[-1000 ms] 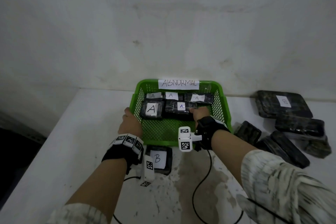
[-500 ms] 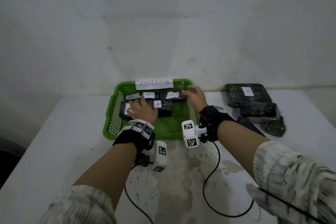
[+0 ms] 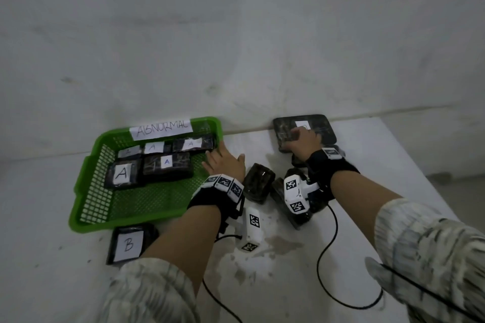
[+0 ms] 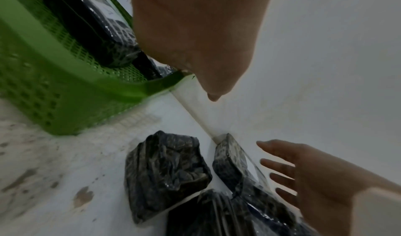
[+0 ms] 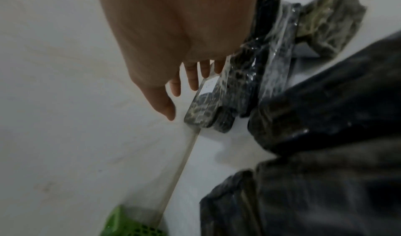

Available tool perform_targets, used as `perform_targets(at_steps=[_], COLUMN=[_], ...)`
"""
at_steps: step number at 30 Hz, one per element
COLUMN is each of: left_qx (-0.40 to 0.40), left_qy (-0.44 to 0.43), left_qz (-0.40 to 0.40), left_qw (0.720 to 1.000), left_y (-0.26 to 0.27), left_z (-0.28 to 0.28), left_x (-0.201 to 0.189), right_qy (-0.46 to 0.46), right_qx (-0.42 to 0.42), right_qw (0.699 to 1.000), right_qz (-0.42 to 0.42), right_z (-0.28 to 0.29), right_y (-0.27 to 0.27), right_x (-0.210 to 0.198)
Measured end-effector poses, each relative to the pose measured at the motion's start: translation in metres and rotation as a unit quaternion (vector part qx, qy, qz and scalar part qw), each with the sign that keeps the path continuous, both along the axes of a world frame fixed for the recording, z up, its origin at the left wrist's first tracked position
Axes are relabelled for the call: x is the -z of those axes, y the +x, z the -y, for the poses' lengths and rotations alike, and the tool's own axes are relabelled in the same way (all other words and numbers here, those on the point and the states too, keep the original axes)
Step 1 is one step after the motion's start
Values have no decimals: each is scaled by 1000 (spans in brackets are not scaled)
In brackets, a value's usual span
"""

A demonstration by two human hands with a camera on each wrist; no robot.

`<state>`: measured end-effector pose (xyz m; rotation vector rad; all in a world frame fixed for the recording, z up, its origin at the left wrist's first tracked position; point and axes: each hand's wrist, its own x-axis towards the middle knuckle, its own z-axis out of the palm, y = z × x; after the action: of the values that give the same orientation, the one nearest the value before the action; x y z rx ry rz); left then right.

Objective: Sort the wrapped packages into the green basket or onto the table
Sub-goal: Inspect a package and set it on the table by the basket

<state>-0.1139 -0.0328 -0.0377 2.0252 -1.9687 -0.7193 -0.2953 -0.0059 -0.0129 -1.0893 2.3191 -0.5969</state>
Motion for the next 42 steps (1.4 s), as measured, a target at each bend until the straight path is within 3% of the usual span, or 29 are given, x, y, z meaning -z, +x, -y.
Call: perform_targets(at_steps=[3,6,12,17,19,21,24,26,29,31,35,42], left_qx=[-24,-40,-20,-24,-12,-6,18,51,39,11,-13,-59], left_qy=[-42,-93,-92,-79,-58,-61,-133,-148,-23,64,116,132], left_qz=[7,12,11,29,28,7,-128,-270,-433,-483,-497,-540], left_qw=[999,995,996,996,998,998,983,950,900,873,860,829], left_y=[-6,-5,-3,-3,-2,-1,1,4,7,10,22,47], left_z=[1,0,2,0,-3,-7,-12,-21,-43,-54,-65,-75], left_x=[12,22,26,17,11,3,-8,-13,-26,-35,-44,-48], right_qy=[140,216,215,152,87,19,-39,-64,-73,-78,-96,-96], right_qx=[-88,-149,-173,-160,-161,-160,-123,-97,-80,-76,-86,-36], right_qw=[976,945,930,960,977,986,957,922,894,884,878,791], right_qz=[-142,-196,-241,-173,-105,32,260,369,434,454,462,604], right_z=[-1,-5,0,6,5,5,-2,-11,-27,-38,-57,-81], right_y=[-17,-21,-12,-2,3,6,12,18,29,36,53,78], right_x=[5,9,4,-15,-25,-33,-45,-49,-48,-42,-34,-23])
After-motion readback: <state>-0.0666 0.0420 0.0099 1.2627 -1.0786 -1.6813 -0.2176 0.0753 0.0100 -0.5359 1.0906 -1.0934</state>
